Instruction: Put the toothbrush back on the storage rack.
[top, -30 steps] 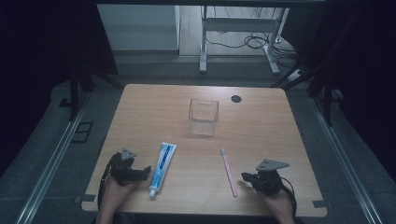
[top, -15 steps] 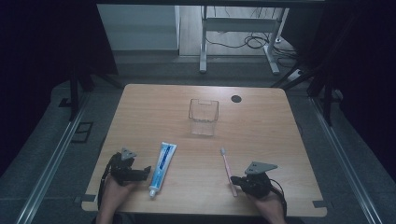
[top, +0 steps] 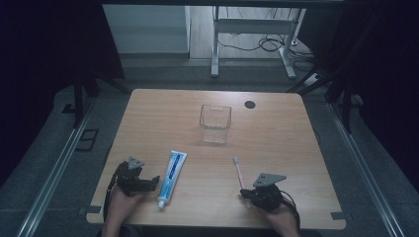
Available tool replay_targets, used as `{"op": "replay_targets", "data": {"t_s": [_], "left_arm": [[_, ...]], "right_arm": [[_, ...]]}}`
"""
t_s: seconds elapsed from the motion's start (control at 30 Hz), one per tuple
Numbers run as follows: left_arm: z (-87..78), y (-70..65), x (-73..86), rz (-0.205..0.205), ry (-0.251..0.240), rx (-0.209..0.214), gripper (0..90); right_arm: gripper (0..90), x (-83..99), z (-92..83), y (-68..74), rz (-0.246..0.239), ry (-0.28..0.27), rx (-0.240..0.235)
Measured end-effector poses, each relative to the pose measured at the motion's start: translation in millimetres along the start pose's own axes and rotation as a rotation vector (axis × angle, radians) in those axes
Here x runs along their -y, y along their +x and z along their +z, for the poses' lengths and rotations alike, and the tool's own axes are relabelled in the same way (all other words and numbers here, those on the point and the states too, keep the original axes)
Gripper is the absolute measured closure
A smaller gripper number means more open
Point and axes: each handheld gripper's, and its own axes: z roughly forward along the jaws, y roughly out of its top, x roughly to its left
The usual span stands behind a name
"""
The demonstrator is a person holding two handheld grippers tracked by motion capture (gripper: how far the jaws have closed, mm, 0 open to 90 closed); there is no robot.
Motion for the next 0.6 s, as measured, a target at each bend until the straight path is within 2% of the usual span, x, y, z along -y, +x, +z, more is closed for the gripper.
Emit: {"op": "replay_targets", "data": {"t_s": [0.23, 0.6], "left_arm": [[0.0, 0.0, 0.0, 0.0, 0.0, 0.0, 0.6], [0.0, 0.0, 0.0, 0.0, 0.0, 0.0, 0.7]], "right_arm": [[88.8, 3.6, -5.0, -7.7, 0.022, 0.001, 0.016], [88.8, 10.7, -16.1, -24.1, 0.058, 0.004, 0.079]]}}
